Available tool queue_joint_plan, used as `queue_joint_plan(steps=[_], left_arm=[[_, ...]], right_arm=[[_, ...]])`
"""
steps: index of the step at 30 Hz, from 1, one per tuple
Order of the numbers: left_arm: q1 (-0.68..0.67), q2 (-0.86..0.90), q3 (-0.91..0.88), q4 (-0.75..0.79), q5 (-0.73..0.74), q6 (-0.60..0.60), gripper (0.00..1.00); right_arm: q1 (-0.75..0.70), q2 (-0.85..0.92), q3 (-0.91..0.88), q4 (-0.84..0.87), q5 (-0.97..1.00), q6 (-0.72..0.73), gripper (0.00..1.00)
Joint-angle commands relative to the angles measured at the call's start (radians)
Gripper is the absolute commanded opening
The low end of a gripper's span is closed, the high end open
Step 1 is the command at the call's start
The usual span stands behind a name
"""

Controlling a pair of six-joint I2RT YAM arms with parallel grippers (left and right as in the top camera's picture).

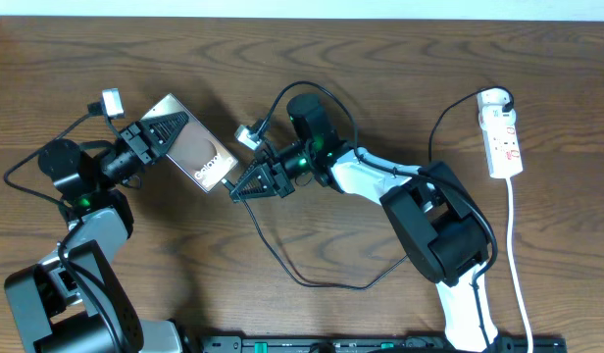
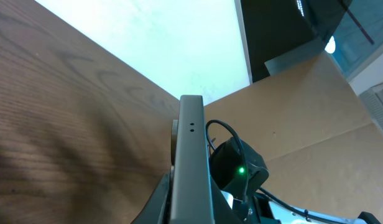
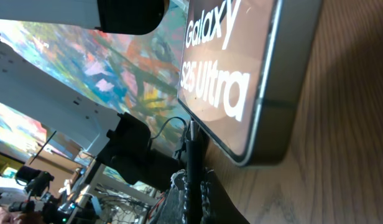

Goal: Plug charger to phone and switch on socket

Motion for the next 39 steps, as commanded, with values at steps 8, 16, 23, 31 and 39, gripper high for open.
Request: queue_joint_plan(steps=[8,16,23,31,39], left_arm=[[0.004,-0.007,0.005,0.012,0.004,-0.012,0.08],[0.004,-0.007,0.005,0.012,0.005,-0.025,0.07],[0.004,-0.007,0.005,0.012,0.005,-0.062,0.08],[0.004,-0.007,0.005,0.012,0.006,-0.044,0.07],[0.004,-0.007,0.005,0.012,0.016,-0.026,0.07]], right_arm=[[-0.017,0.003,0.011,0.003,-0.006,0.01,0.01],[-0.016,0.003,0.011,0.003,-0.002,0.01,0.01],[-0.016,0.003,0.011,0.003,0.002,0.01,0.01],[-0.016,0.003,0.011,0.003,0.001,0.01,0.01],[-0.016,0.003,0.011,0.003,0.001,0.01,0.01]])
